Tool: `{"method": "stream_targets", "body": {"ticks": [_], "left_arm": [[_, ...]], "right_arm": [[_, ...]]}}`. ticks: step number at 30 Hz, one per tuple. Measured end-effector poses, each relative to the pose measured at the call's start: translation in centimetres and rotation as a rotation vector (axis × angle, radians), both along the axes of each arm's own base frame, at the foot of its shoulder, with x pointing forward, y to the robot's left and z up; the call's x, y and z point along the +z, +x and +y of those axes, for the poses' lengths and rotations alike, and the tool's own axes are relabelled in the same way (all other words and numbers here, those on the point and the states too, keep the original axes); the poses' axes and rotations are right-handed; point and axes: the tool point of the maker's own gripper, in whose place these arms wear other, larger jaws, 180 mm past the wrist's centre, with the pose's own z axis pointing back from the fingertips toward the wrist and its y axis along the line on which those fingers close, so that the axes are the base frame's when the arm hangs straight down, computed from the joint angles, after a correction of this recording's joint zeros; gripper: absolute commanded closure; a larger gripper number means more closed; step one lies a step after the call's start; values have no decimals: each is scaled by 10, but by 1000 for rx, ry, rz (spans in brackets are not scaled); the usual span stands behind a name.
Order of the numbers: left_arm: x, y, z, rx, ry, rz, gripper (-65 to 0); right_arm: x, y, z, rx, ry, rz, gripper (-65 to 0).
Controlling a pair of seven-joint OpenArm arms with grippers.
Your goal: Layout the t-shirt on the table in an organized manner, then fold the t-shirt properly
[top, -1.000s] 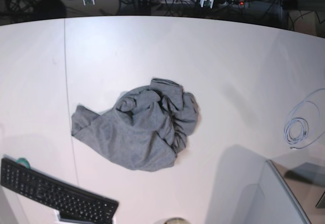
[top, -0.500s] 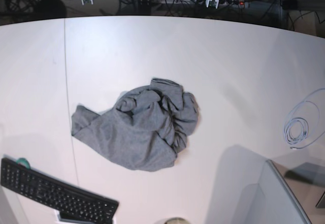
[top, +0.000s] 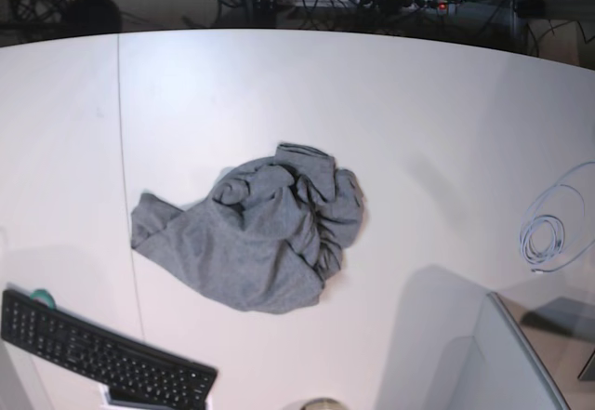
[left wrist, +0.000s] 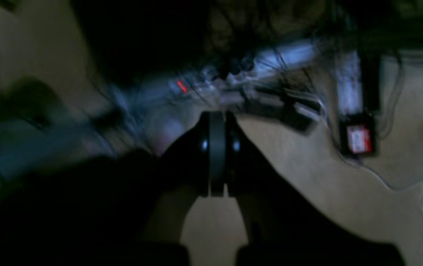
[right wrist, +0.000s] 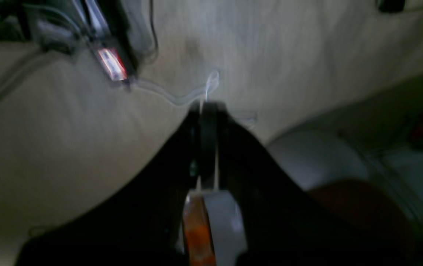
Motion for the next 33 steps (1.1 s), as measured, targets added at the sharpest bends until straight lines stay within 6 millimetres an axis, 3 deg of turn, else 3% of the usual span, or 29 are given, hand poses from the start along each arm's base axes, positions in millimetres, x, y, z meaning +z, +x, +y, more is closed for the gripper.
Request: {"method": "stream_targets", "body": {"ticks": [4, 7, 9, 14, 18, 20, 24, 28, 30, 33], "left_arm": [[31, 9, 21, 40, 41, -58, 0], [67, 53, 36, 148, 25, -229, 0], [91, 84, 34, 196, -34, -341, 0], [134, 142, 0, 206, -214, -505, 0], [156, 212, -42, 172, -332, -661, 0], [165, 235, -66, 148, -396, -716, 0], [143, 258, -113, 91, -462, -578, 0], [139, 292, -149, 39, -517, -544, 0], [134, 300, -156, 44, -527, -539, 0], [117, 298, -155, 70, -516, -488, 0]], "right_arm": [[41, 30, -9, -3, -44, -100, -2], [66, 65, -17, 19, -72, -180, -2], [82, 95, -18, 37, -85, -261, -2], [120, 189, -16, 54, -103, -502, -6], [144, 274, -14, 36, -97, -676, -11], [157, 306, -11, 36, -84, -733, -38], [153, 349, 11, 144, 24, -704, -228], [140, 387, 34, 254, 142, -660, -444], [135, 396, 33, 248, 173, -658, -482], [118, 396, 26, 231, 199, -604, -452]]}}
